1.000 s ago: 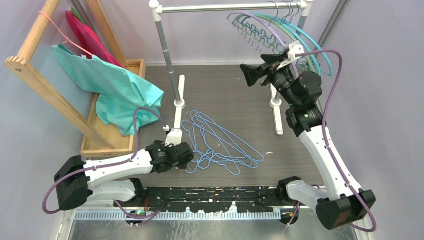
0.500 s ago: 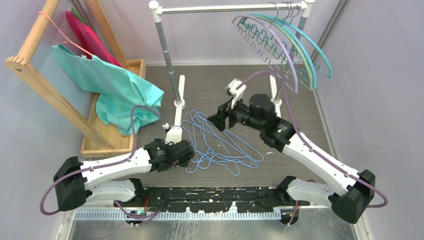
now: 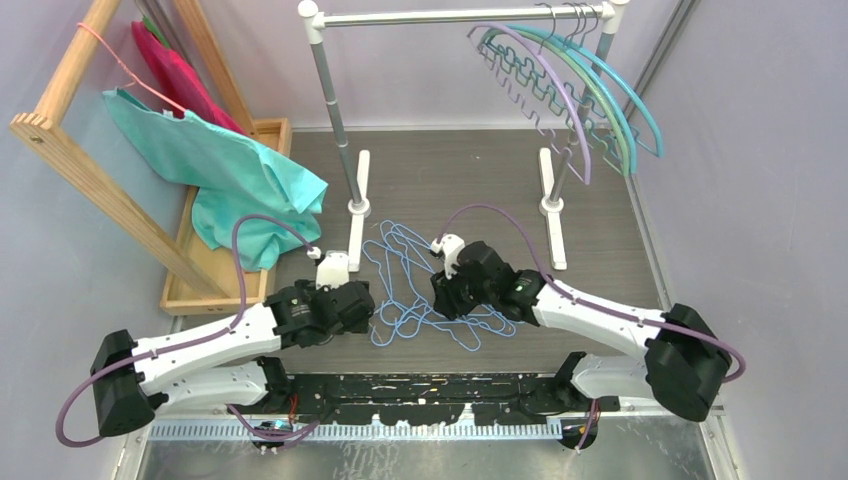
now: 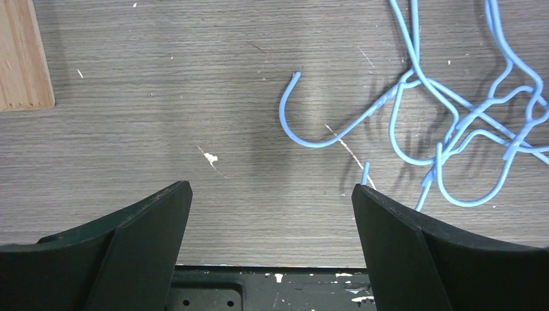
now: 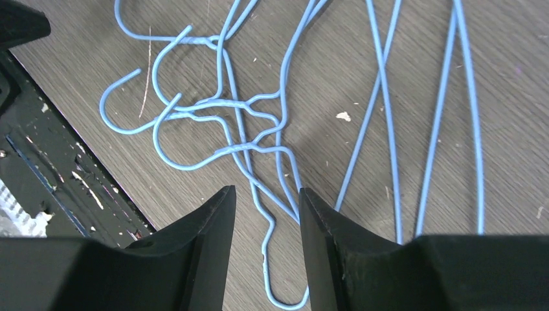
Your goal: Organize the hangers
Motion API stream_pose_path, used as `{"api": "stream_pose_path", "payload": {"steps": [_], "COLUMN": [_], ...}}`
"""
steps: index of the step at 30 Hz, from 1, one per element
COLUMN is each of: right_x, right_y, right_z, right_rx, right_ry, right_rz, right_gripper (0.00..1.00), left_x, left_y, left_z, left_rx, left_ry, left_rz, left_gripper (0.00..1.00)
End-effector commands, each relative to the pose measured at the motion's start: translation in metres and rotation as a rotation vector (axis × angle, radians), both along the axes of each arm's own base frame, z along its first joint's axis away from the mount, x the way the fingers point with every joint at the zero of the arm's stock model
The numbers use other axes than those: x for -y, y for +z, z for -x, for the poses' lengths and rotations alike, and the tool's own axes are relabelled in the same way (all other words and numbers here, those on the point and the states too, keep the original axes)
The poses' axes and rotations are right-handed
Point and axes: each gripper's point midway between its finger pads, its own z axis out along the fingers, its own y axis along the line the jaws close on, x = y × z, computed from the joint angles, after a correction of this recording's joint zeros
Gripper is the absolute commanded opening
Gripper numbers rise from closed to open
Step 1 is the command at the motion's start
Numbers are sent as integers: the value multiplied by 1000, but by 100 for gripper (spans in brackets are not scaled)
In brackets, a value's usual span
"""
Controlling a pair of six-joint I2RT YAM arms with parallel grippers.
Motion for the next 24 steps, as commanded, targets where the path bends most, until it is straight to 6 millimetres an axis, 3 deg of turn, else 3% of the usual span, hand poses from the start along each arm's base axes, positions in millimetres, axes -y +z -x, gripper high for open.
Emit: {"api": "stream_pose_path", "payload": {"steps": [1,18,20,24], "right_x": [-13,-8,-9,-9], "right_y": [-5,-64,-71,-71], "right_z": [-4,-22,-19,-17], "right_rx": [36,54,37,28], "right_ry": [2,-55,-40,-58], "right_rz": [24,163,174,165], "right_gripper": [46,46,42,21], "left_x": [0,-8,-9,-12], "left_y": [-3,-6,-7,-8], "left_z": [-3,5,6,7], "left_rx": [11,8,7,5], "left_ry": [24,31,32,36], "left_rz": [6,45,47,42], "left_gripper": [98,98,98,98]}}
